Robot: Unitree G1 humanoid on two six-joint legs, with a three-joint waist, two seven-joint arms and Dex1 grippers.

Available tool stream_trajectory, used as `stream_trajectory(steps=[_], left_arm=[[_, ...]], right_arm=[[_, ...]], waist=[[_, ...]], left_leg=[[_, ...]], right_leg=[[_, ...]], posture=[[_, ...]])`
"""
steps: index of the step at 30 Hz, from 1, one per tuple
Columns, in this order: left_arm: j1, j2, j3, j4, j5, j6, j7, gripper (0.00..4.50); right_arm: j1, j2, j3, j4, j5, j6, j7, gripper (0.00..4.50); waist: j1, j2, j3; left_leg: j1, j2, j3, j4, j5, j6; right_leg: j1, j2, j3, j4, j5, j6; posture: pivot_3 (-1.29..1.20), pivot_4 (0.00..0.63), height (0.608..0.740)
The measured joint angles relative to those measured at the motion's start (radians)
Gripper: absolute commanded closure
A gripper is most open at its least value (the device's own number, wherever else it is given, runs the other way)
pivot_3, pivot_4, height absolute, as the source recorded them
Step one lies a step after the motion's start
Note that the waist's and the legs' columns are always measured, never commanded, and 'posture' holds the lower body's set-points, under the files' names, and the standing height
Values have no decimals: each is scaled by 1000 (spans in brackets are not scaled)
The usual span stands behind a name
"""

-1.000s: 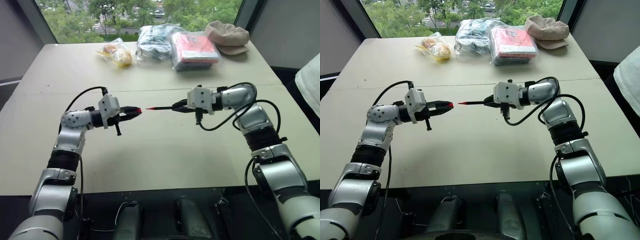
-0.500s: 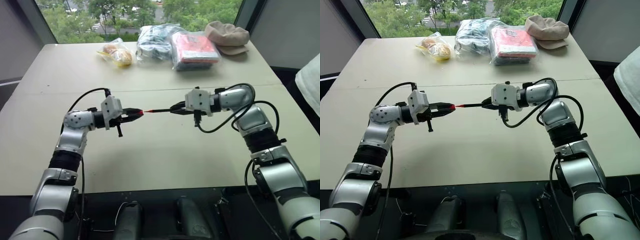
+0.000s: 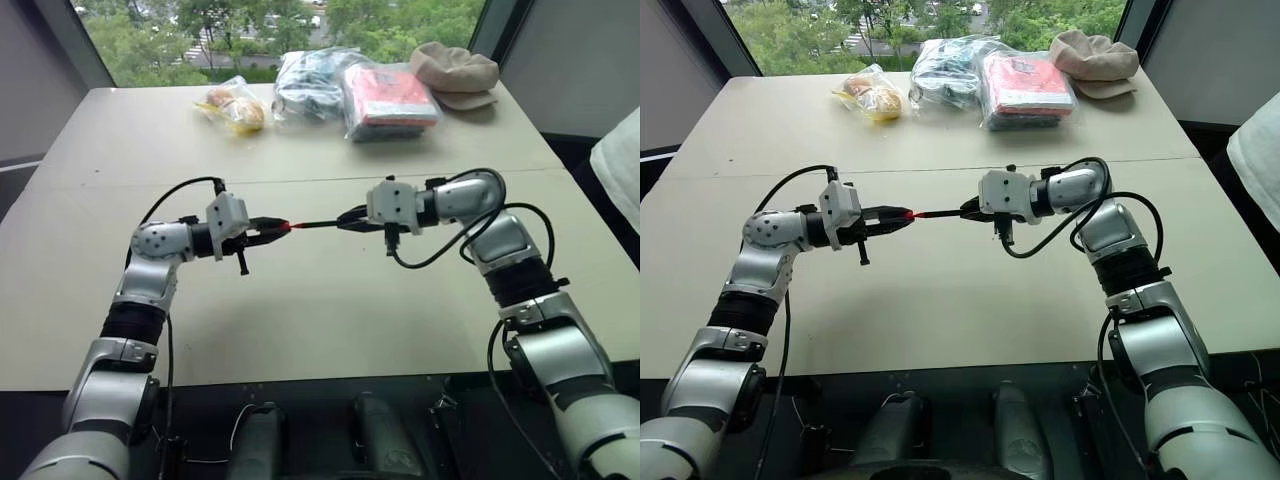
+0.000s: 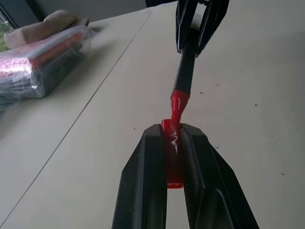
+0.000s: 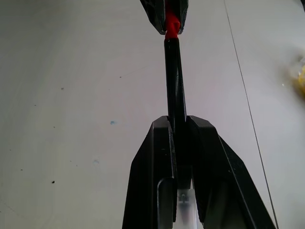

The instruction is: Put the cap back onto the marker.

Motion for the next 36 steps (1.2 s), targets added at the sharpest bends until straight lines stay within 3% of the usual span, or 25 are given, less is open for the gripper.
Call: stream_trajectory(steps=[16,36], left_arm=[[2,22,-50,-10,46,-61,-66,4500],[-30,22,-65,60,102,-101,-16,4500]], right_arm=[[8,5,36,-3,-1,4,29,4444],[35,27,53,-118,-34,179,-15,4444]], waist=[[0,0,0],[0,0,0]], left_leg=[[0,0,0,0,0,0],[0,0,0,1,0,0]], right_leg=[[0,0,0,0,0,0],[0,0,0,1,0,0]], posture=[[0,150,740],[0,150,740]])
